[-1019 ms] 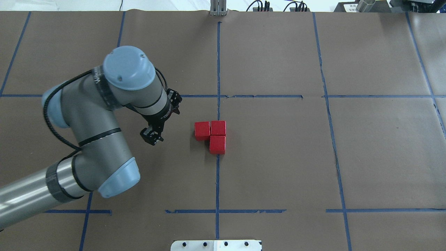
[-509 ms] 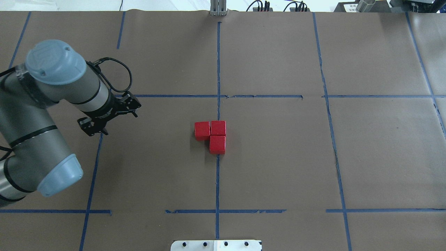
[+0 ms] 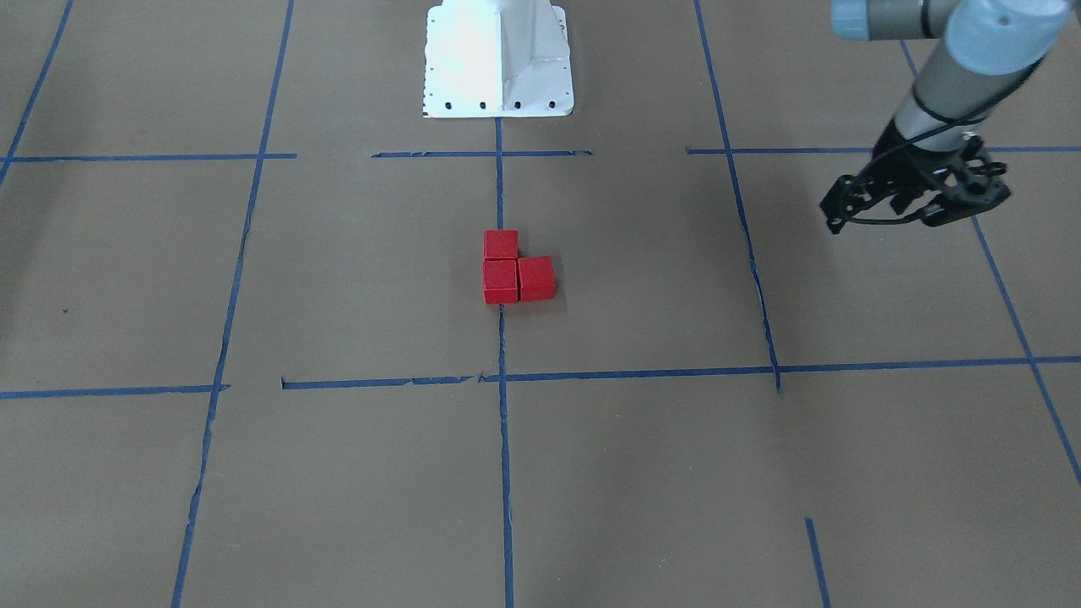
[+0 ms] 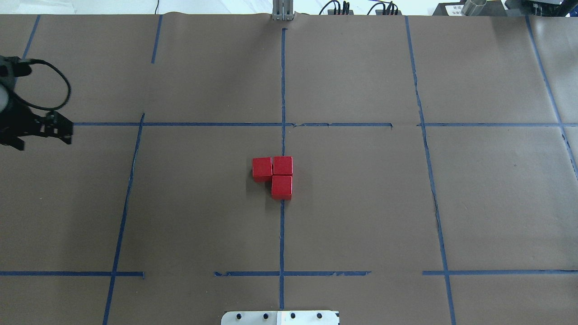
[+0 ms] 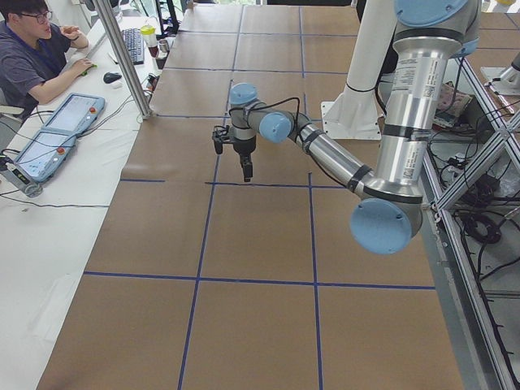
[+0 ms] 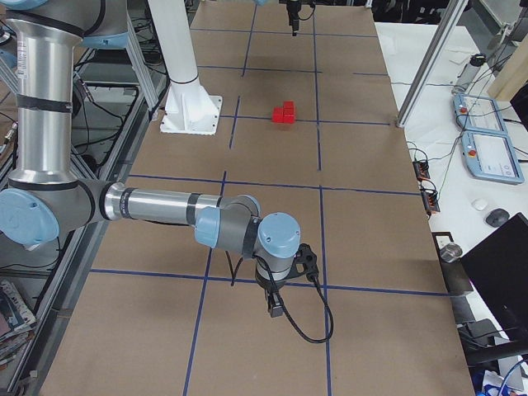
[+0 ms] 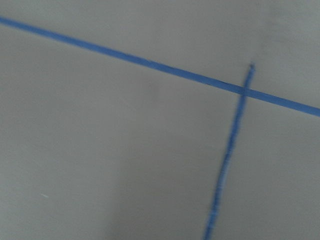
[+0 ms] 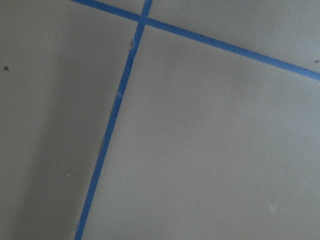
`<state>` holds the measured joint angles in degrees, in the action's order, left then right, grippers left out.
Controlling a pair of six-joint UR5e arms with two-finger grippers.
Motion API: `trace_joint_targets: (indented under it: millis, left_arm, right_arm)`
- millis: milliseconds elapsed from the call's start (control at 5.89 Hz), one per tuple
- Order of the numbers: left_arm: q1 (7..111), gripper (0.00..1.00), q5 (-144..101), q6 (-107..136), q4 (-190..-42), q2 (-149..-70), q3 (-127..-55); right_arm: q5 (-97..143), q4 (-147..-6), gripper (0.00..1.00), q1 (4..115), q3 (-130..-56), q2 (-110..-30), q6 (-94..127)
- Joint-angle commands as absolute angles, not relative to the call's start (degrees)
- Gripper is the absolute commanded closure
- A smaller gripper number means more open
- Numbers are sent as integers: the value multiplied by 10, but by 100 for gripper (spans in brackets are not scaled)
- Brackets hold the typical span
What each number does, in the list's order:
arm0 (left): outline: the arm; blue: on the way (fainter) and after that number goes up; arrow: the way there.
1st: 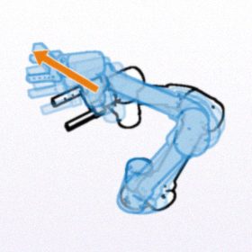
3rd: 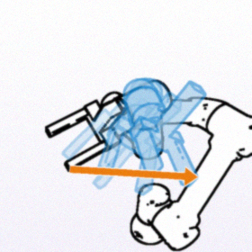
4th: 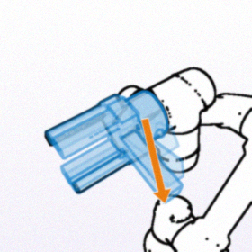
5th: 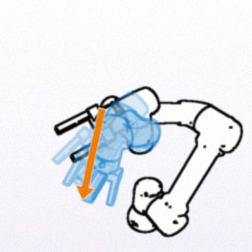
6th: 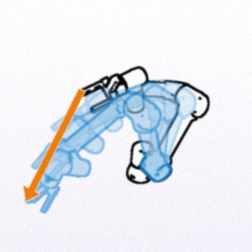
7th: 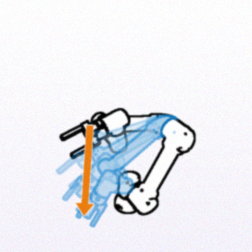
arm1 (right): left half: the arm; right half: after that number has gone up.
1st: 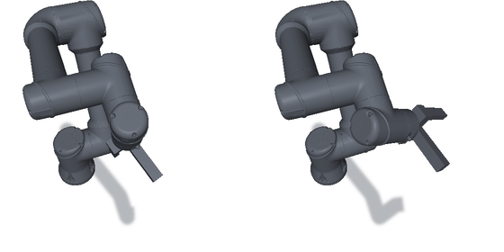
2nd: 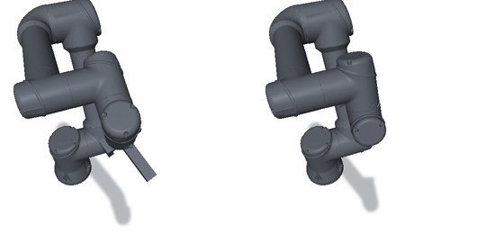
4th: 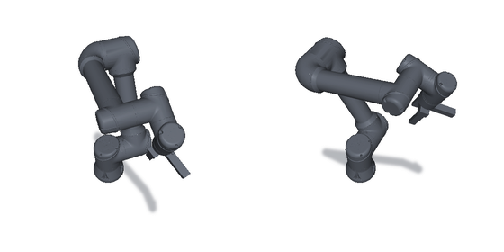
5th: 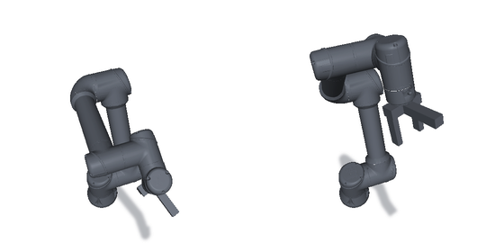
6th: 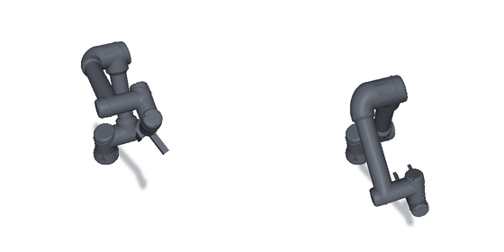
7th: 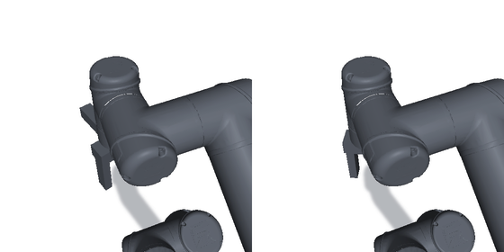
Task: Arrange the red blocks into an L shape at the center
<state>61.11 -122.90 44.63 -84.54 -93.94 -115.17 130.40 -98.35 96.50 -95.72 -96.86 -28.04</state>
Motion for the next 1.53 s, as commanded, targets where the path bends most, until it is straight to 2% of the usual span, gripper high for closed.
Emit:
trace_joint_targets:
  millis: [0,340,679,1358]
  left_arm:
    - [784,0,-1319,104,-846,-907,-1052]
    - [901,0,-1323,-147,-846,-902,-953]
    - [935,0,-1323,-189,-841,-855,-945]
    - [934,0,-1324,-195,-851,-842,-942]
  right_arm:
    - [1307,-983,1,965,-960,-972,-280]
    - [1307,-983,1,965,-962,-972,-280]
    - [1307,-983,1,965,-962,-973,-280]
    - [1308,-983,0,965,-962,-979,-282]
